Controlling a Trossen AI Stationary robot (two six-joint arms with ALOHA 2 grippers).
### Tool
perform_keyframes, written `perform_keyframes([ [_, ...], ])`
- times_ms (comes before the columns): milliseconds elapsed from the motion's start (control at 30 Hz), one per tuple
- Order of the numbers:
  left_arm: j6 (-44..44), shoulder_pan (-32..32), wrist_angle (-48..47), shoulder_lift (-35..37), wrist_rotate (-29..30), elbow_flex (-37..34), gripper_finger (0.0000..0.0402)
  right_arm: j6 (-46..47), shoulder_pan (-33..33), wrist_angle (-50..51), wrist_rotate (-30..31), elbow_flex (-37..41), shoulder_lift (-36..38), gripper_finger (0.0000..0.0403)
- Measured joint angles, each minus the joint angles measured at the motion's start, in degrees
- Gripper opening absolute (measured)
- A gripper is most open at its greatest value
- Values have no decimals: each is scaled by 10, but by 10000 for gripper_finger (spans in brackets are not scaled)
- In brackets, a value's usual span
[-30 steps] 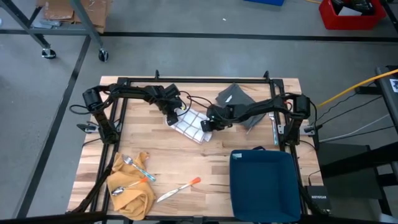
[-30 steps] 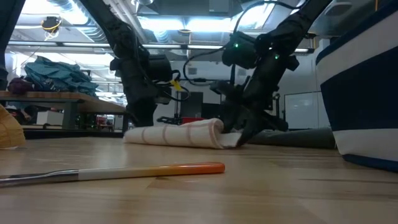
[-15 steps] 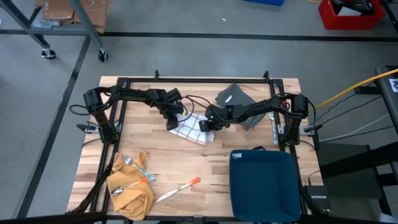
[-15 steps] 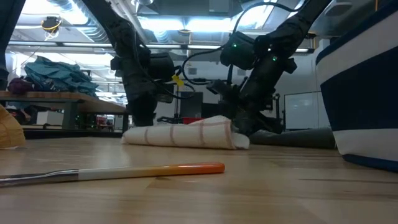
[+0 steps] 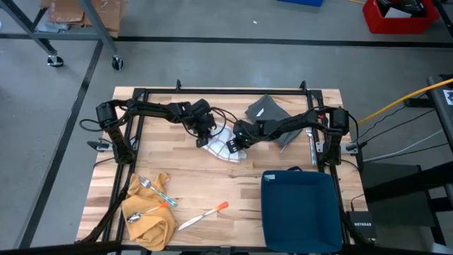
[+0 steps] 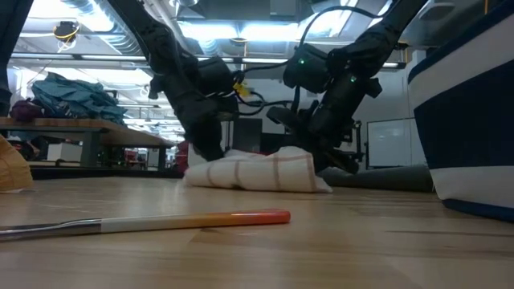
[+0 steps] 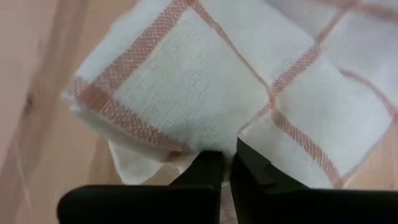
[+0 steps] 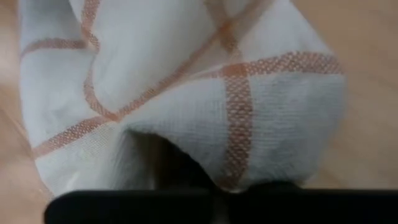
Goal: Fold towel
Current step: Stack the white towel on top of the grey towel
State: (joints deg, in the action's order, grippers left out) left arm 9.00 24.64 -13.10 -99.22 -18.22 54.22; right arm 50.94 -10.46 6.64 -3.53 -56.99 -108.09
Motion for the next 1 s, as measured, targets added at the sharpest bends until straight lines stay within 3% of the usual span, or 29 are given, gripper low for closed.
perform_keyframes([
  [267,-1,0,29,0,0,0,3,-19,-1,25,88,1,46,14],
  [567,-13,6,109,5,0,29,3,-18,-1,132,161,-35,87,14],
  [1000,30,11,133,6,5,87,1,-18,-1,408,279,-169,89,14],
])
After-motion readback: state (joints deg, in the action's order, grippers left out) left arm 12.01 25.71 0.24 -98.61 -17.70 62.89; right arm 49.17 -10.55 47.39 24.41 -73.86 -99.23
